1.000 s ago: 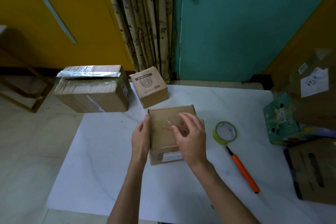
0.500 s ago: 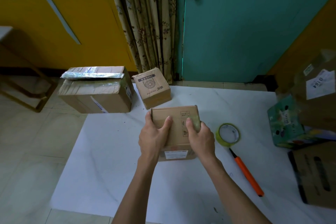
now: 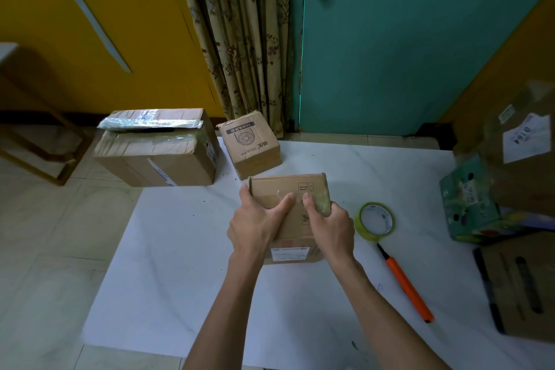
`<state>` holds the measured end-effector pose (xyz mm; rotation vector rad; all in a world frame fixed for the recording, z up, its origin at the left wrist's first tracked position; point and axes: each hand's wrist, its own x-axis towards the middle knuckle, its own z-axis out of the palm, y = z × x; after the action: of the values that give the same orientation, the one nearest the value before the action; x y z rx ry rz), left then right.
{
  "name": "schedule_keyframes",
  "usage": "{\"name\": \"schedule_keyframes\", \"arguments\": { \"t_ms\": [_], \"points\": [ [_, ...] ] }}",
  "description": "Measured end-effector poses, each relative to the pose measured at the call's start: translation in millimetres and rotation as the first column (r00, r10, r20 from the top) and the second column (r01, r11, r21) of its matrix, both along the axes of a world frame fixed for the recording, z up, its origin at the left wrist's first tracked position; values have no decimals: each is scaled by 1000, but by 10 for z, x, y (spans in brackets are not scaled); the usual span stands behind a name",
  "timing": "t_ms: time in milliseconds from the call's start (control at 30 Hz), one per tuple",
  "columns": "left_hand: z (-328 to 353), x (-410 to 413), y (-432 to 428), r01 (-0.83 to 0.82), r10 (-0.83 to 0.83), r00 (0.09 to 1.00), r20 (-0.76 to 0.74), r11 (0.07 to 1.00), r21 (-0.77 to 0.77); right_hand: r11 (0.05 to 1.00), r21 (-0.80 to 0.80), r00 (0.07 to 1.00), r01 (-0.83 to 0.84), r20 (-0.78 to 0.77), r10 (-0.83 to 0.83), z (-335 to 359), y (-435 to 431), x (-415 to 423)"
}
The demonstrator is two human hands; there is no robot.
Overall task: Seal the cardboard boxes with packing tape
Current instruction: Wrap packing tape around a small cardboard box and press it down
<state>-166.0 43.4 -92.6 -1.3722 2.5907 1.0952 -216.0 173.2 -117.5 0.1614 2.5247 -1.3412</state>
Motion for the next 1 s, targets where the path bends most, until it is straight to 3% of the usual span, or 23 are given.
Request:
{"name": "schedule_keyframes", "arguments": {
  "t_ms": [300,433,500,567,767,1000],
  "points": [
    [-68,27,-96,31,-29,997,-67,999,32,996,81,990,-33,-138,44,-40,-15,2],
    [-92,34,-192,50,-31,991,-133,989,138,999,-6,999,-32,-37,32,-30,-8,-32],
    [-123,80,-160,35,37,971,-237,955,293,997,-74,999,-29,44,32,-2,7,-37],
    [-177,132,-94,14,94,952,-290,936,351,996,-77,996,-38,75,44,37,3,-22],
    [-228,104,-65,-22,66,962,-266,986,166,997,9,996,-71,-54,71,11,5,-39],
    [-213,119,-127,-17,56,956,-289,991,136,994,76,986,-81,-142,92,1,-8,-15]
  ]
}}
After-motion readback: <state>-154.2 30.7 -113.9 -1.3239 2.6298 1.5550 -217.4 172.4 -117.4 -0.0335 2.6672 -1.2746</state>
